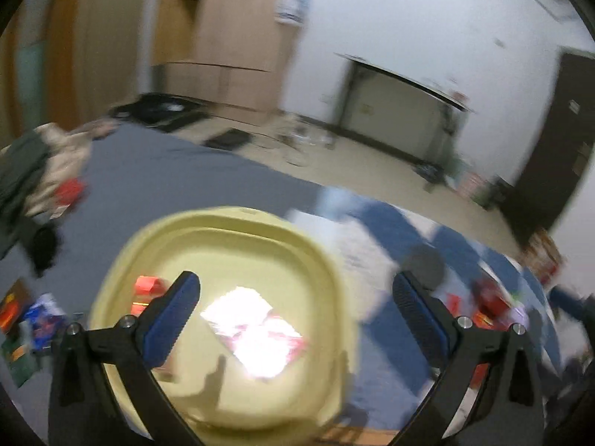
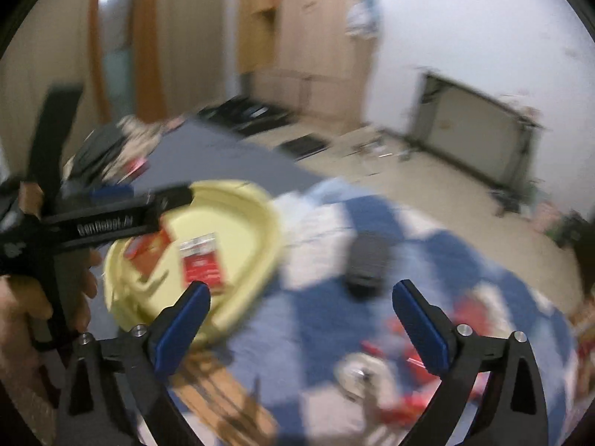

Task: Organize rigid objects
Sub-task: 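Grasp the silver Hello Kitty tin with the left tool while the right tool grasps the black sponge puck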

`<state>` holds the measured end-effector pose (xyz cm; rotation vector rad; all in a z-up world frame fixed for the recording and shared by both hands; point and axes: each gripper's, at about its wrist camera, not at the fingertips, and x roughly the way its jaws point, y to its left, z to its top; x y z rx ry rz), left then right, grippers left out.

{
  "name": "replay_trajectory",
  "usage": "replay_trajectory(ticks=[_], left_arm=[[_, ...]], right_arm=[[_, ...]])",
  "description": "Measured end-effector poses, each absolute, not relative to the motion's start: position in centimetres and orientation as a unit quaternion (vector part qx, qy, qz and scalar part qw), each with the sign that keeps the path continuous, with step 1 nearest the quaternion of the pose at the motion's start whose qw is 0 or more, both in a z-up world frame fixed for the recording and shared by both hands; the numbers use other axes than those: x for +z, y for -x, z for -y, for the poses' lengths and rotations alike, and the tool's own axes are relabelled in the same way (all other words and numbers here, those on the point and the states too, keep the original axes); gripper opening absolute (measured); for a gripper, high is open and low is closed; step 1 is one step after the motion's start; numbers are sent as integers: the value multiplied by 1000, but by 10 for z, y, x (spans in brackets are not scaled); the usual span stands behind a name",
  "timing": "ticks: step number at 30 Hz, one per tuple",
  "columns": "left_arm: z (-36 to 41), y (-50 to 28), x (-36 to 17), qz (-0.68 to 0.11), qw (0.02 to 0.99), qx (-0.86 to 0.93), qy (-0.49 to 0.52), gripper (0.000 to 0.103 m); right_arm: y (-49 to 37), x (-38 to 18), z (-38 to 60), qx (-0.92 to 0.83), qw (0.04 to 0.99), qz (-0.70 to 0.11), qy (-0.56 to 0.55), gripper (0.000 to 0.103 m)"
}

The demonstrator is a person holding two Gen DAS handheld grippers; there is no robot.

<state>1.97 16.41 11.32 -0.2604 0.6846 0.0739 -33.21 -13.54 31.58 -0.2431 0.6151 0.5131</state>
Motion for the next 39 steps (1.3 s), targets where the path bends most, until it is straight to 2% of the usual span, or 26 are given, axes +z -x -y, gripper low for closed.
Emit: replay_trajectory(ticks=[5, 10, 14, 19, 26, 39], left_arm=[[-81, -44, 91, -383, 916, -79, 88, 103], [-17, -49, 68, -396, 911, -110, 12, 103], [4, -48, 51, -426, 896, -118, -36, 103], [-6, -47, 46, -430, 896, -108, -39, 103], [-44, -49, 51, -432, 899, -74, -22, 103], [-32, -53, 41, -438, 894, -90, -37, 103]], right_arm=[[365, 315, 245, 133, 951, -272, 57, 103], [363, 260, 332, 99, 958, -266, -50, 103], [347, 238, 363, 86, 953, -281, -71, 103], [356, 239, 364, 66, 962, -261, -43, 103], [344, 230, 359, 65, 958, -277, -48, 103], [329, 218, 357, 64, 953, -295, -38, 103]])
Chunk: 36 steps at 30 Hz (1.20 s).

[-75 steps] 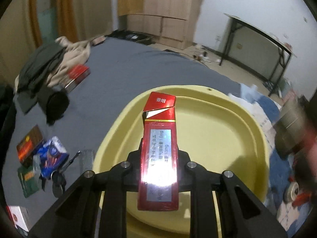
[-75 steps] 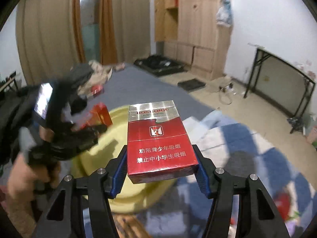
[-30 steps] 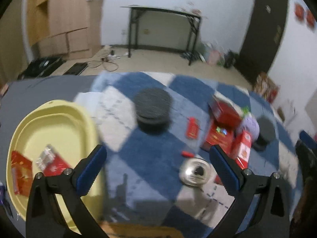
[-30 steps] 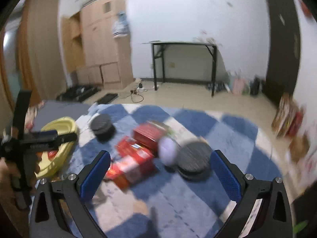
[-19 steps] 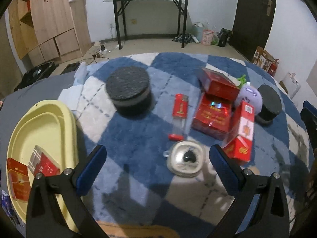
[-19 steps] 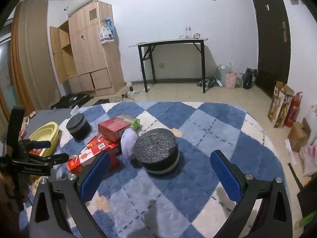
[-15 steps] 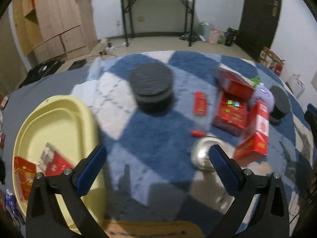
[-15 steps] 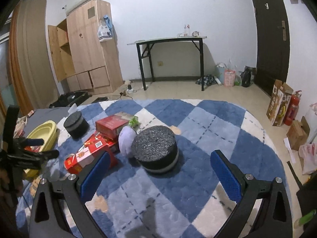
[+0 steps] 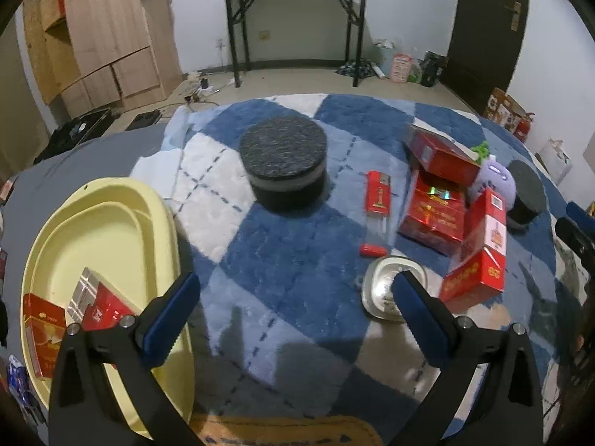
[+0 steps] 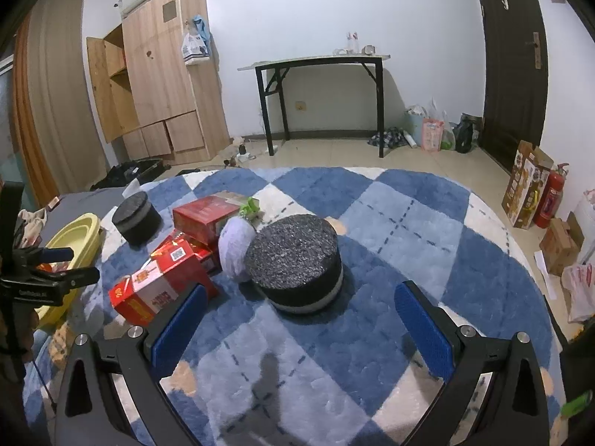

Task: Organize rigid objects
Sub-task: 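Grasp the silver Hello Kitty tin with the left tool while the right tool grasps the black sponge puck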

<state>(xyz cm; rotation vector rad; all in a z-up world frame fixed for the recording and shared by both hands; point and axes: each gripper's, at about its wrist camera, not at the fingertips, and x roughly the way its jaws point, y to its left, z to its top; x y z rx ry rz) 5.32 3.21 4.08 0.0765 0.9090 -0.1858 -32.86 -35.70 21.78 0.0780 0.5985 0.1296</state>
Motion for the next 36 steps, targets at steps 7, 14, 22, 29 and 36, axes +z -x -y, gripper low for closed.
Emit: replay_trajectory(ticks=[7, 14, 22, 29, 36], left_arm=[[-36, -52, 40, -437, 893, -107, -27, 103], [-21, -48, 30, -459, 874, -144, -66, 103], [9, -51, 0, -469, 856, -201, -86, 103], [21, -59, -11, -443, 871, -204, -61, 103], [11, -59, -2, -430, 881, -197, -34, 58]], right_arm=[[322, 211, 347, 76, 950, -302, -23, 103], [311, 195, 345, 78, 943, -322, -21, 103], [299, 186, 345, 79, 943, -323, -27, 103], [273, 180, 337, 71, 940, -332, -17, 102], [254, 173, 352, 61, 936, -341, -61, 88]])
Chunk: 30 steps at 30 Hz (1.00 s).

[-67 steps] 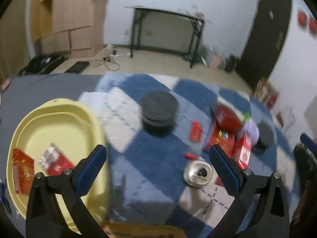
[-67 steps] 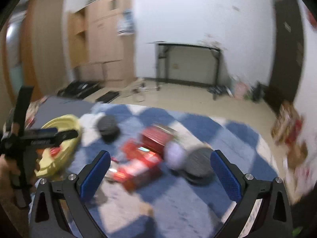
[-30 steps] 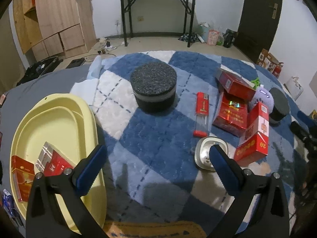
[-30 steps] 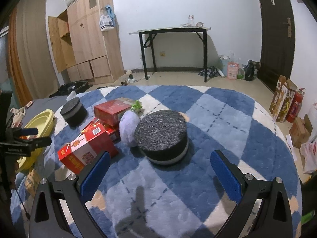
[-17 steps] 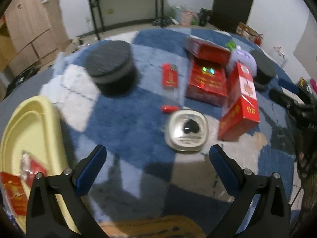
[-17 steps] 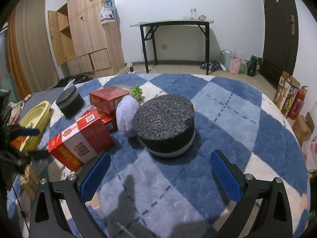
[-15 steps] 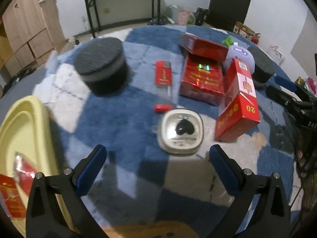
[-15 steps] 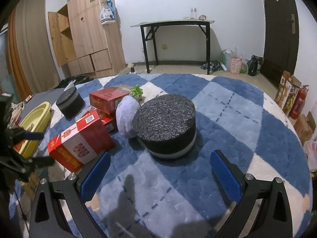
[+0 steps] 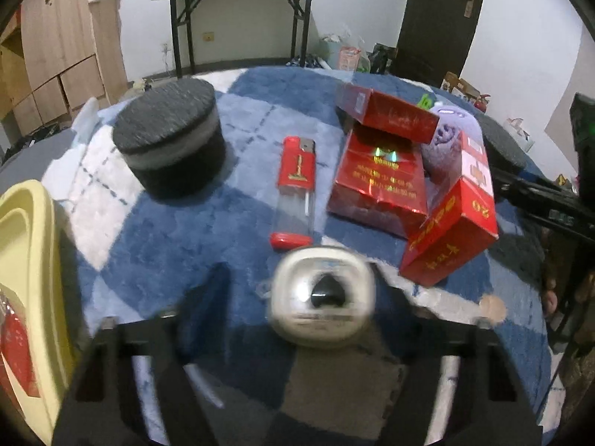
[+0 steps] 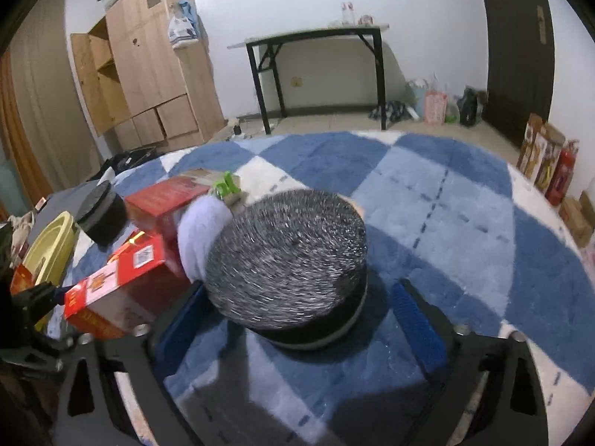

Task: Organize rigid objects
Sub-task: 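Grasp the silver Hello Kitty tin with the left tool while the right tool grasps the black sponge puck, then carry the tin and puck to the yellow tray and release them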

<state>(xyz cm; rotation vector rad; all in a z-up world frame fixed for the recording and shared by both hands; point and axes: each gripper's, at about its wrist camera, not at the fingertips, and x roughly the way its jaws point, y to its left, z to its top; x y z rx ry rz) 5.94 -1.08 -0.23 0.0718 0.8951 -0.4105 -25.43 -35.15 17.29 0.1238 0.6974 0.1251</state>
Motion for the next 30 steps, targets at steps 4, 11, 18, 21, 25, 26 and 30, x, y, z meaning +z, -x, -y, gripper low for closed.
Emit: replay_trajectory(ticks=[4, 11, 18, 21, 25, 26, 30], left_arm=[[14, -56, -1, -424, 879, -211, -51, 56], [12, -59, 0, -425, 879, -214, -28, 56], [-10, -59, 20, -408, 897, -165, -38, 56], [-24, -54, 40, -391, 909, -140, -38, 56], [-49, -51, 71, -362, 926, -104, -22, 56], [-57, -48, 79, -353, 930, -99, -12, 56], [-73, -40, 95, -334, 939, -85, 8, 56]], right_arm=[[254, 173, 351, 65, 936, -340, -59, 70], [255, 175, 353, 65, 937, -338, -63, 69], [279, 191, 358, 63, 948, -305, -61, 68], [297, 204, 360, 54, 957, -282, -50, 68], [320, 226, 356, 68, 965, -251, -41, 68], [326, 231, 353, 70, 967, -243, -34, 68], [337, 234, 347, 72, 969, -238, -21, 68]])
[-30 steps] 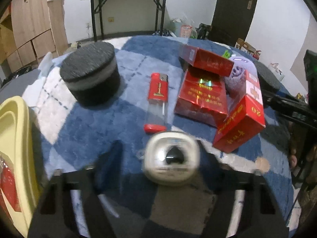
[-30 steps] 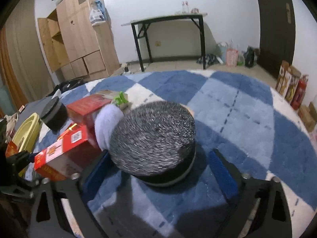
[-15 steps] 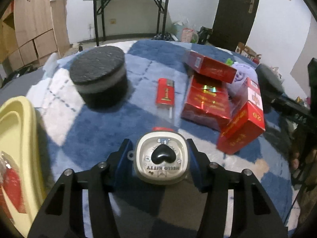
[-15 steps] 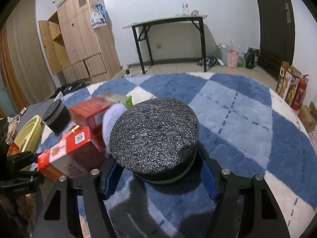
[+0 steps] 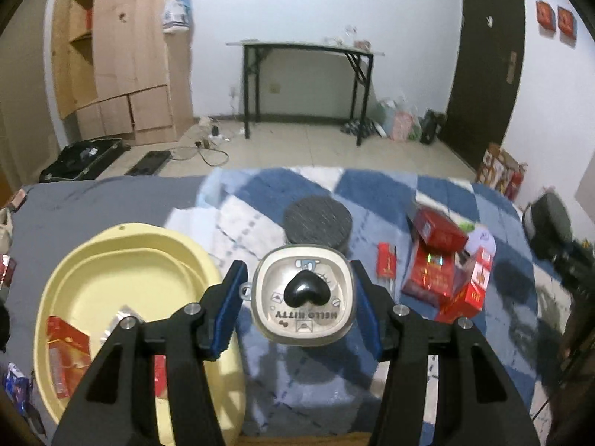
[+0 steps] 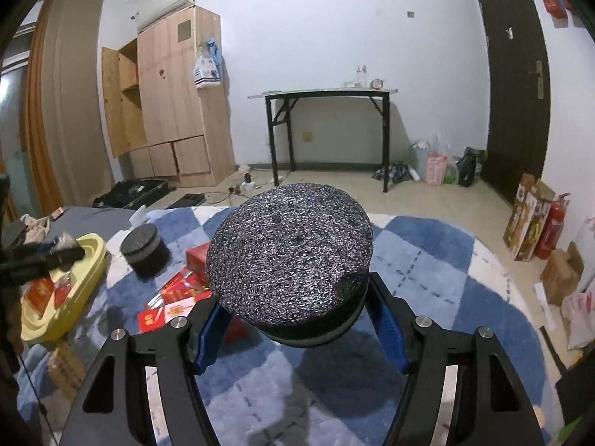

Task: Organize rigid objects
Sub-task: 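Carry the tin and puck to the yellow tray and release them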

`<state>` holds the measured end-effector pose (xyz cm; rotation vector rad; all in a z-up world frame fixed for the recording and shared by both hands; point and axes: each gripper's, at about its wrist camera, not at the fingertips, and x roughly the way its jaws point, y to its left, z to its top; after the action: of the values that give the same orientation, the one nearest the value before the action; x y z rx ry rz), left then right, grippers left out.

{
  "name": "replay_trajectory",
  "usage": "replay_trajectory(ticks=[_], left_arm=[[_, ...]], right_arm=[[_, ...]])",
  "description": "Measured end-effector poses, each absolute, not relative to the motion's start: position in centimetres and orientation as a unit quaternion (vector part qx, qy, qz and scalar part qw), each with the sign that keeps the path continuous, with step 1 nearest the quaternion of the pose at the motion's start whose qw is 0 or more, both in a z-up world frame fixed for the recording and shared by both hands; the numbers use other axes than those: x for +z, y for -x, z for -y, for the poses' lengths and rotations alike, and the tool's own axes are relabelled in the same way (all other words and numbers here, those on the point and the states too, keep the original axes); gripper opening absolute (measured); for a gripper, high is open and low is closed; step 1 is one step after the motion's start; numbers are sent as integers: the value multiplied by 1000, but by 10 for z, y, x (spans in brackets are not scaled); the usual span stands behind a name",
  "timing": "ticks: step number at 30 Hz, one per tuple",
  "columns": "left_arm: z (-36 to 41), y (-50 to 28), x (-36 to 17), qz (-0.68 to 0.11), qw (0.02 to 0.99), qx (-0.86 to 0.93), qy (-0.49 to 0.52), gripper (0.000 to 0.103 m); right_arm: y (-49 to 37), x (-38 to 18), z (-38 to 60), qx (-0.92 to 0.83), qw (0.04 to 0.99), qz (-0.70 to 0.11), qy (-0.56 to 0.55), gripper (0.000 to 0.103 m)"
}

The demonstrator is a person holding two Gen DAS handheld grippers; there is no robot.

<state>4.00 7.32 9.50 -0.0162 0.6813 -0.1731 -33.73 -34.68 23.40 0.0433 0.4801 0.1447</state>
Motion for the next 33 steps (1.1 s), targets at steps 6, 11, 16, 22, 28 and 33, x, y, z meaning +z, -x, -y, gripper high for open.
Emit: replay_trajectory(ticks=[6, 11, 16, 22, 28, 33], left_arm=[[-68, -41, 93, -333, 938, -97, 20, 57], [-62, -43, 89, -336, 936, -103, 15, 57], [-66, -44, 89, -336, 936, -98, 18, 57], [-67, -44, 88, -337, 937, -94, 17, 57], [-72, -45, 90, -345, 936, -67, 16, 57], [-111, -41, 94, -350, 936, -8, 23, 57]], right_arm=[[327, 208, 357, 60, 958, -278, -28, 68], [313, 194, 369, 54, 950, -305, -49, 68], [319, 216, 385, 43, 960, -270, -67, 68], [347, 245, 406, 56, 969, -217, -102, 68], [360, 254, 387, 91, 969, -212, -86, 68], [367, 261, 335, 164, 960, -220, -47, 68]])
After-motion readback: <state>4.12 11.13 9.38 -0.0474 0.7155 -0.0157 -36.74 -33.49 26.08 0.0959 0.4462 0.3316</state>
